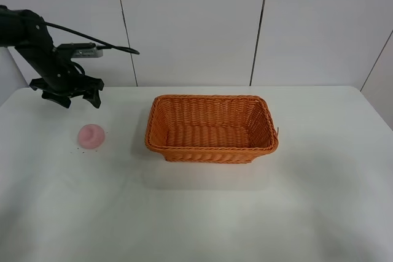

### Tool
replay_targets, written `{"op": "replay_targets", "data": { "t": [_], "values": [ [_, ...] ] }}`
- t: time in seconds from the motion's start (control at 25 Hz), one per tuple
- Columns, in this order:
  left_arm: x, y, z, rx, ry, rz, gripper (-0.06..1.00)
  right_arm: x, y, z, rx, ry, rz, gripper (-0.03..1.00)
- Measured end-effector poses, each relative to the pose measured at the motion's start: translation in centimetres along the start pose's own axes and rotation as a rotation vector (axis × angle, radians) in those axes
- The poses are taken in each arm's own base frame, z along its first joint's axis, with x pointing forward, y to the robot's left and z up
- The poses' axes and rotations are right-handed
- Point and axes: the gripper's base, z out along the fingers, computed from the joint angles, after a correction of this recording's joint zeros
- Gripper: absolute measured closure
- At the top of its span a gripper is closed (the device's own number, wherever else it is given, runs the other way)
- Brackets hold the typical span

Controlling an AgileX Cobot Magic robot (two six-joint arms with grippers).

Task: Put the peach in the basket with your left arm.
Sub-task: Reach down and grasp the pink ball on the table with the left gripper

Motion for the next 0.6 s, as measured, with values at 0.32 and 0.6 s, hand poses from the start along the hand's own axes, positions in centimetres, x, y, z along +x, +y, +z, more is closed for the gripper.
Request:
{"op": "replay_targets", "data": {
  "t": [0.32,0.6],
  "values": [
    [0.7,0.4,6.4,-0.001,0.138,-0.009,0.09,0.0,0.0,0.0,0.0,0.0,0.0,0.27],
    [1.0,0.3,7.6,0.025,0.164,-0.024,0.1,0.0,0.0,0.0,0.0,0.0,0.0,0.27]
  ]
}}
